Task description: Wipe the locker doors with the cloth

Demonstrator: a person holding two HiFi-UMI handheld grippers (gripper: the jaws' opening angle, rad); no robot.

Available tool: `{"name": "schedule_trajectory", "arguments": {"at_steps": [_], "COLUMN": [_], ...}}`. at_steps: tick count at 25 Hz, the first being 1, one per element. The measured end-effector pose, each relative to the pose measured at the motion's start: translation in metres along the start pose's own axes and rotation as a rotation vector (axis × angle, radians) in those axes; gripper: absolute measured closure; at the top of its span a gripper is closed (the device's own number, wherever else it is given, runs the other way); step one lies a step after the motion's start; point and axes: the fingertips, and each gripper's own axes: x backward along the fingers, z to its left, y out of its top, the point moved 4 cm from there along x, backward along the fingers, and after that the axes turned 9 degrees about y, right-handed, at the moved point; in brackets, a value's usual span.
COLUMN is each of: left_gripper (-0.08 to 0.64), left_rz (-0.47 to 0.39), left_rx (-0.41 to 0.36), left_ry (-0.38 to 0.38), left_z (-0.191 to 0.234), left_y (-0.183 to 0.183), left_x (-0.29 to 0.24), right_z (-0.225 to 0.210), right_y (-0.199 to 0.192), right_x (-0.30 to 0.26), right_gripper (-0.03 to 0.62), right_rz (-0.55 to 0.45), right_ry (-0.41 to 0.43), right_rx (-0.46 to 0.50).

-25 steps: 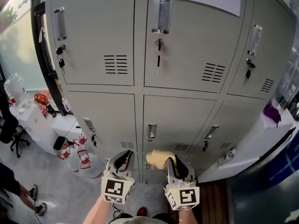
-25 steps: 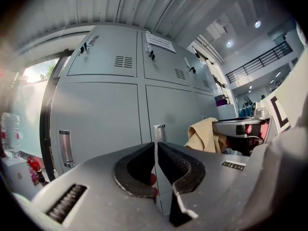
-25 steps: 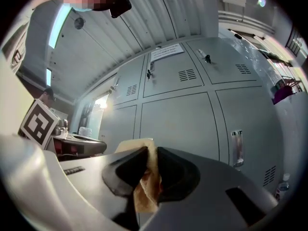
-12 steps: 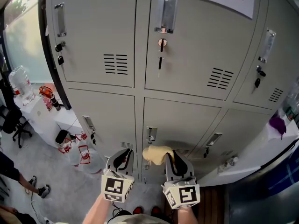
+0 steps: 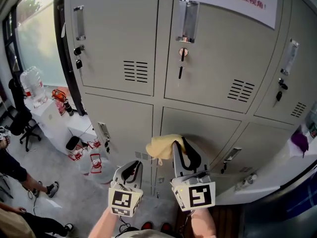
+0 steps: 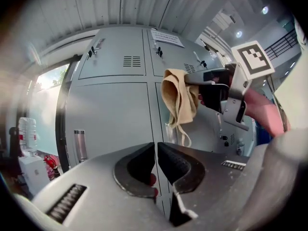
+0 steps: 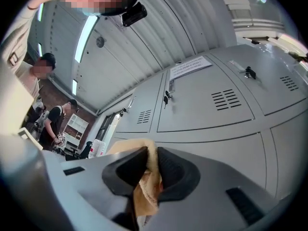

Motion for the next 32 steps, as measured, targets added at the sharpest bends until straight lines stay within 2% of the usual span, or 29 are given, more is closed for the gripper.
{"name": "schedule_trajectory", "arguments": {"at_steps": [7,17,25,32], "left_gripper": [0.52,0.52,0.52,0.52], "left_rz": [0.004,-0.004,-0.015,-0.02], "left_rx": [0.003,0.004,0.017,0.013], "left_ry": [0.045,0.076,0.081,0.043], "left_z": [0.009,0.013,0.012,-0.001], "left_y": [-0.002,0.001,0.006,0.007], "left_x": [0.008,0.009,0.005,-0.001], "right_z": [-0.002,-0.02,-0.029,-0.048], "right_y": [0.007,-0.006,-0.004,-0.002], "right_x": [-0.038,-0.067,-0.069,-0.051], "right_gripper": [0.52,0.52,0.52,0.52], "right_rz": [-0.002,0.036,0.034,0.045], "right_ry": [0.038,0.001,-0.02,-0.074], "right_rx": [-0.004,-0.029,-0.029,-0.033]}}
